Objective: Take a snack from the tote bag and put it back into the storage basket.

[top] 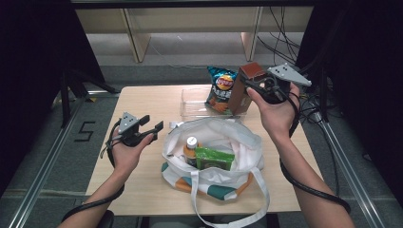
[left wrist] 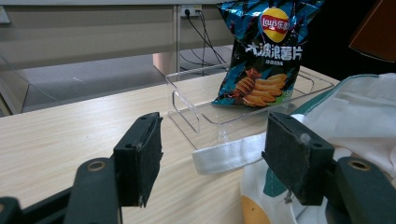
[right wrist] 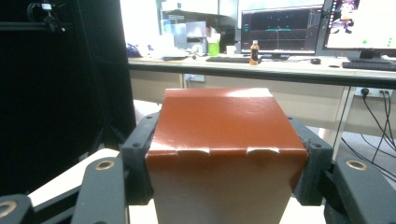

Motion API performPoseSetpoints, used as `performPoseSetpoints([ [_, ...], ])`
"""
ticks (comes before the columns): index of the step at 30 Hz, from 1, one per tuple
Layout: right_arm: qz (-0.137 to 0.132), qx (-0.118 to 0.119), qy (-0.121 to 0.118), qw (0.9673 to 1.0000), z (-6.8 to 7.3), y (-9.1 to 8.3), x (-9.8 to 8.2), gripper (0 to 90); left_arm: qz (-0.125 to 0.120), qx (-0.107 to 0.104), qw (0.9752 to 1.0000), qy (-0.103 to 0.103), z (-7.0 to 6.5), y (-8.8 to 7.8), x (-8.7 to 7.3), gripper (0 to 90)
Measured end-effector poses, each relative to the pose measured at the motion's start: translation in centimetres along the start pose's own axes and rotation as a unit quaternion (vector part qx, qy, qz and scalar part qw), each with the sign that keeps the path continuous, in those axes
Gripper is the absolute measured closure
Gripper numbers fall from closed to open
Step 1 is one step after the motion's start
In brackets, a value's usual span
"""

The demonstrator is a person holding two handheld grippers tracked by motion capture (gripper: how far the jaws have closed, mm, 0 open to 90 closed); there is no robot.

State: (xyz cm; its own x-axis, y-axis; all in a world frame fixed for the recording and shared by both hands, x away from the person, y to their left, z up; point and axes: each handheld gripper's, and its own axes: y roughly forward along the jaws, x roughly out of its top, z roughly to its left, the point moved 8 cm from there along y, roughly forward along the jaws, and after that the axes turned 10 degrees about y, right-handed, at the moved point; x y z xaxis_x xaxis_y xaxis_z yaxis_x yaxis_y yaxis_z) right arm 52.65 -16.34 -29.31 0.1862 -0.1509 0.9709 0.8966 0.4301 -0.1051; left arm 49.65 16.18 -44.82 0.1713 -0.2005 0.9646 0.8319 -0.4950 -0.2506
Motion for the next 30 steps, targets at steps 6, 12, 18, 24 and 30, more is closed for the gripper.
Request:
performPoseSetpoints([
  [6, 0.003, -0.007, 0.004, 1.0000, -0.3, 0.4, -0.1, 39.1, 0.002, 0.002, 1.0000, 0.001, 0.0, 0.0, 0.0, 35.9],
  [12, 0.000, -0.013, -0.007, 0.9999, -0.6, 0.8, -0.1, 39.1, 0.002, 0.002, 1.0000, 0.001, 0.0, 0.0, 0.0, 35.9],
  [18, 0.002, -0.020, 0.000, 0.9998, -0.8, 1.4, -0.4, 39.1, 0.002, 0.001, 1.0000, 0.001, 0.0, -0.1, 0.0, 35.8],
  [24, 0.001, -0.026, 0.001, 0.9997, -1.0, 1.9, -0.6, 39.1, 0.002, 0.002, 1.0000, 0.001, 0.0, 0.0, 0.0, 35.8],
  [30, 0.006, -0.030, -0.002, 0.9995, -1.3, 2.4, -0.8, 39.1, 0.000, 0.000, 1.0000, 0.001, 0.0, 0.0, 0.0, 35.8],
])
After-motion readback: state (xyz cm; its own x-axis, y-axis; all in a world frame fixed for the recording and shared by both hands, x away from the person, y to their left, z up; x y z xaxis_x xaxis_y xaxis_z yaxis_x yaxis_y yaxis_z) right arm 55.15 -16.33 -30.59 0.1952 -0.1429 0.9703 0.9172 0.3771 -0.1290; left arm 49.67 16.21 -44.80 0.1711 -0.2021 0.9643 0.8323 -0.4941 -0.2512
